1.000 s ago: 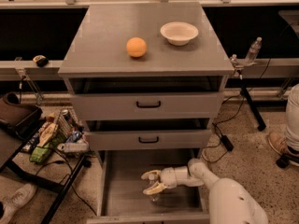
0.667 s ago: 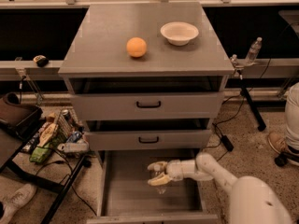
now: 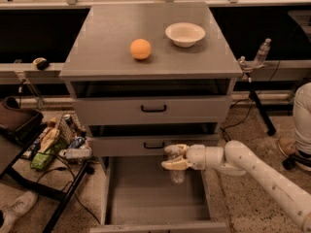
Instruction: Pick water bottle from bottom drawer and place on counter
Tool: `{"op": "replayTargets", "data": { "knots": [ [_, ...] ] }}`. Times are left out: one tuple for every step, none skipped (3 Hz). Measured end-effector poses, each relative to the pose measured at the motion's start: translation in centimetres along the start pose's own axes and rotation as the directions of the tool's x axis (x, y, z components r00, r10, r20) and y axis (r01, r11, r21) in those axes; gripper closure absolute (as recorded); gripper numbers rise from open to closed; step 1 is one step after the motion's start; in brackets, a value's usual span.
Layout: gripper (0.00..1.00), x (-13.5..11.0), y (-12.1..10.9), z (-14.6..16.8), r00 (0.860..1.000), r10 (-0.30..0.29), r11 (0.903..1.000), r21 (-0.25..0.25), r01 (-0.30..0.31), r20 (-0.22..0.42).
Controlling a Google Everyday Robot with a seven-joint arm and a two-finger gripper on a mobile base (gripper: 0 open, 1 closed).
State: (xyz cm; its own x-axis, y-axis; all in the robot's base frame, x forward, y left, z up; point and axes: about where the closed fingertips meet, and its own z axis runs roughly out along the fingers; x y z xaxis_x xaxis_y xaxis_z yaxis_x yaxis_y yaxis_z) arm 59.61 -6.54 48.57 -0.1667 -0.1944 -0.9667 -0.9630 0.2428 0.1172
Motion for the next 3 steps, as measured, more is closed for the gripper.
{"op": "replayTargets", "data": {
  "knots": [
    [1.0,-9.0,3.0,-1.9,1.0,0.015,0.9997,0.021,-0.015,-0.003],
    [1.0,-18.7,3.8,-4.2,1.0,-0.007,0.998,0.062,0.009,-0.026],
    [1.0,-27.8,2.5,-7.0,0.999,-0.023,0.9882,0.151,0.028,-0.036]
  ]
}}
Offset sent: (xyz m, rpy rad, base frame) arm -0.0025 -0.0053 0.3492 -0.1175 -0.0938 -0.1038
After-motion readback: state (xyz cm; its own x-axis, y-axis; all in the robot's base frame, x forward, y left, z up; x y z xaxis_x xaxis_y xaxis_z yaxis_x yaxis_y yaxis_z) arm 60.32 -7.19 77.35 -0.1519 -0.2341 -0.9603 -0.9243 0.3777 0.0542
